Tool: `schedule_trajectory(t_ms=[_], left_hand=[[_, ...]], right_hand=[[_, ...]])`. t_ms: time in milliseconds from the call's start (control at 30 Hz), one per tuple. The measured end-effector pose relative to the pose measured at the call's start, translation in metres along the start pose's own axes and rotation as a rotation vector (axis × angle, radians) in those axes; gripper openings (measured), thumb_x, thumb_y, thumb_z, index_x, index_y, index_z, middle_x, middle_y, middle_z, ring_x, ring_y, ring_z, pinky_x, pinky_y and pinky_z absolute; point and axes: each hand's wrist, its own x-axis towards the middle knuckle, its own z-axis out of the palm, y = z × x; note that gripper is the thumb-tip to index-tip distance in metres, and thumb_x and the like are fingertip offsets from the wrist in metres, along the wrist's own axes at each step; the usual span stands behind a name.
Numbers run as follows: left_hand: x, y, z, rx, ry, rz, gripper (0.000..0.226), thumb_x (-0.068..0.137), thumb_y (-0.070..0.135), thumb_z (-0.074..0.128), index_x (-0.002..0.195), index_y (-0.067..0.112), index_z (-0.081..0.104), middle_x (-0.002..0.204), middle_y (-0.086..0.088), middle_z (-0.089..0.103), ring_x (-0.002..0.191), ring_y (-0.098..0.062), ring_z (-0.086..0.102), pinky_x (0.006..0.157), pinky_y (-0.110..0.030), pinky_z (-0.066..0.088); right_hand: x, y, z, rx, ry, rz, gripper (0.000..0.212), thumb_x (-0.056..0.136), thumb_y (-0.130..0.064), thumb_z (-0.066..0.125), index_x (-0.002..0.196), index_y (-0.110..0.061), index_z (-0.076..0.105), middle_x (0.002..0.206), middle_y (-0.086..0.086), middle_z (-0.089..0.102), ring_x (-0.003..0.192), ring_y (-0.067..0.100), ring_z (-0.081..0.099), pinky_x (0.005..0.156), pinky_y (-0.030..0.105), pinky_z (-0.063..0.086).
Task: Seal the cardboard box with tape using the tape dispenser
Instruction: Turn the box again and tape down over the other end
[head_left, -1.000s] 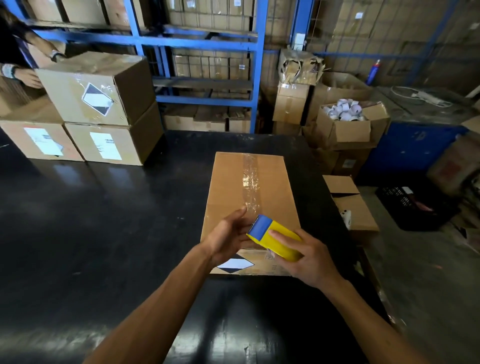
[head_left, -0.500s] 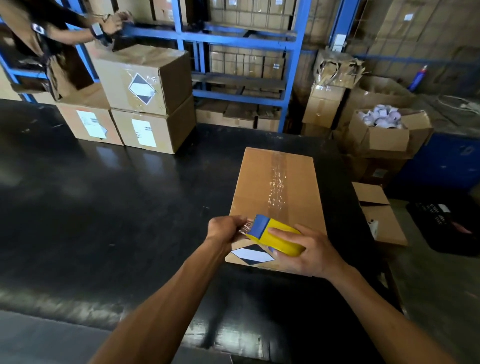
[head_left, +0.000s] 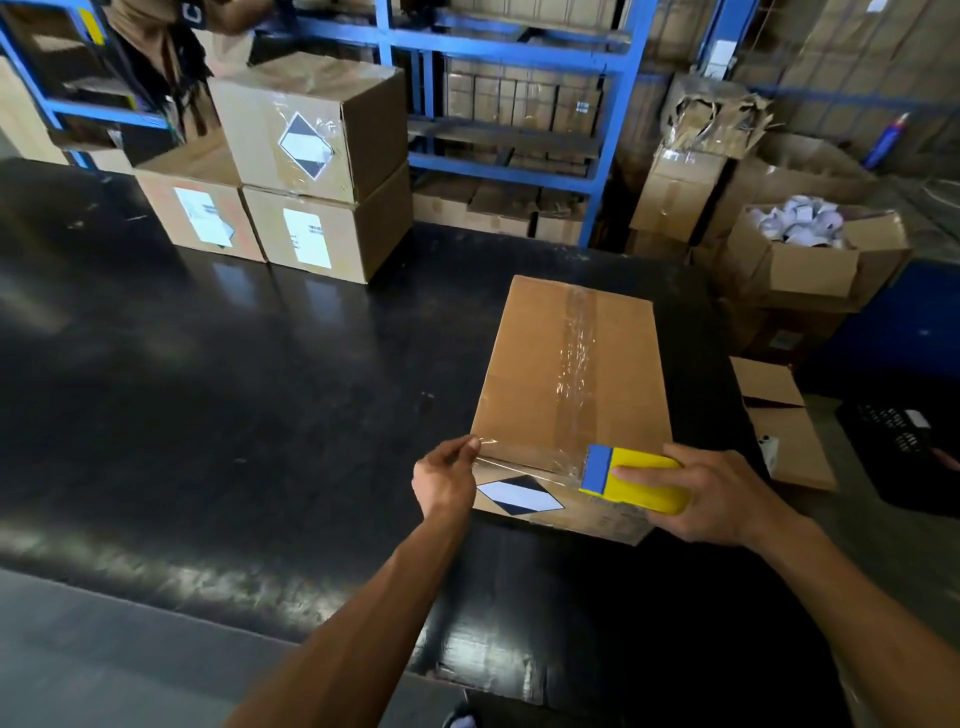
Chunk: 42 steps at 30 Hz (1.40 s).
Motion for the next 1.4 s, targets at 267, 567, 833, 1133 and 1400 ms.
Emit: schedule_trajectory(t_ms=[267, 567, 833, 1133, 1400], left_hand=[[0.003, -0.013, 0.013, 0.046, 0.047, 0.042, 0.013, 0.087, 0.019, 0.077, 0.1, 0.018, 0.081, 0.093, 0.001, 0.077, 0.087, -0.014, 0.07, 0.08, -0.02, 0.047], [0.008, -0.017, 0.008, 0.049, 0.01, 0.091, 0.015, 0.084, 0.022, 0.08, 0.099, 0.023, 0.082, 0.09, 0.006, 0.078, 0.086, -0.006, 0.071, 0.085, -0.02, 0.051], [0.033, -0.021, -0.006, -0.045, -0.162, 0.01, 0.088, 0.073, 0.025, 0.089, 0.148, 0.012, 0.046, 0.098, 0.021, 0.076, 0.098, -0.003, 0.071, 0.102, -0.032, 0.05], [0.045, -0.004, 0.005, 0.687, -0.18, 1.117, 0.042, 0.1, 0.022, 0.053, 0.139, 0.007, 0.057, 0.133, -0.016, 0.064, 0.119, -0.034, 0.061, 0.097, -0.047, 0.05], [0.079, -0.015, 0.035, 1.216, -0.889, 1.774, 0.053, 0.109, 0.037, 0.034, 0.158, 0.02, 0.024, 0.166, 0.002, 0.021, 0.153, -0.016, 0.014, 0.122, -0.044, 0.022]], right_hand=[[0.001, -0.001, 0.005, -0.042, -0.095, 0.036, 0.056, 0.064, -0.053, 0.078, 0.119, -0.046, 0.066, 0.081, -0.001, 0.061, 0.053, 0.02, 0.059, 0.046, 0.021, 0.033], [0.007, 0.0, 0.015, -0.047, -0.114, 0.065, 0.048, 0.068, -0.06, 0.06, 0.114, -0.047, 0.067, 0.081, 0.0, 0.063, 0.054, 0.026, 0.061, 0.044, 0.03, 0.051], [0.015, -0.001, 0.011, -0.059, -0.177, 0.143, 0.055, 0.07, -0.071, 0.047, 0.12, -0.056, 0.06, 0.094, -0.002, 0.062, 0.075, 0.026, 0.066, 0.064, 0.035, 0.051], [0.018, -0.001, 0.006, -0.084, -0.307, 0.177, 0.056, 0.082, -0.064, 0.058, 0.135, -0.06, 0.042, 0.13, -0.002, 0.055, 0.115, 0.023, 0.055, 0.093, 0.035, 0.044], [0.019, -0.003, 0.007, -0.123, -0.271, 0.149, 0.056, 0.081, -0.065, 0.055, 0.135, -0.063, 0.039, 0.123, -0.005, 0.057, 0.107, 0.02, 0.059, 0.086, 0.032, 0.045]])
